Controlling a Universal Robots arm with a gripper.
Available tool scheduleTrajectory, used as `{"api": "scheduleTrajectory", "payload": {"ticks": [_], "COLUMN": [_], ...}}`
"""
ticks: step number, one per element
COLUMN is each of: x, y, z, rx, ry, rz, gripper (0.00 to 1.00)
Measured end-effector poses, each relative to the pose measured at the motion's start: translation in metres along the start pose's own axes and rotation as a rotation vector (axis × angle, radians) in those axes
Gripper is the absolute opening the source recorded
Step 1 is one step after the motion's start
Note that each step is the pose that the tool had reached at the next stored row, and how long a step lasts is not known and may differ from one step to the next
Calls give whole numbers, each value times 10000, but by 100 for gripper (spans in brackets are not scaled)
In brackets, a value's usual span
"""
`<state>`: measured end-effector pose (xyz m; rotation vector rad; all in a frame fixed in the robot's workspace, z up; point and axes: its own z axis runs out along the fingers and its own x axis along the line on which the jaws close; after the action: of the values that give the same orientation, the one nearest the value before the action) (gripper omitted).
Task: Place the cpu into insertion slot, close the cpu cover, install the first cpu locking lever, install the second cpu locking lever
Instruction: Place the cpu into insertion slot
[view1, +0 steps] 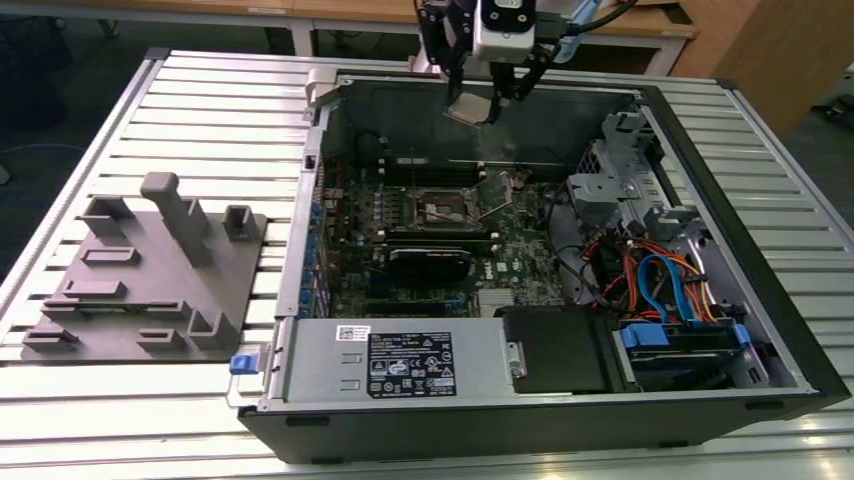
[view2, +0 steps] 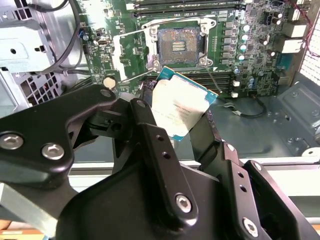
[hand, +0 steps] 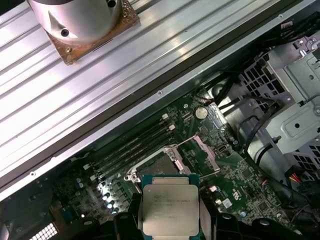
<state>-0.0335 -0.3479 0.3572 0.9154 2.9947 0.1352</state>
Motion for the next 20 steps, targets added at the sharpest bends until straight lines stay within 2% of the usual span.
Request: {"api": "scheduleTrajectory", "payload": {"ticks": [14, 20], "x": [0, 0], "y": [0, 0], "z": [0, 0], "rx": [-6, -7], "ry": [-32, -35], "rz": [372, 414], "gripper": [54, 54]}}
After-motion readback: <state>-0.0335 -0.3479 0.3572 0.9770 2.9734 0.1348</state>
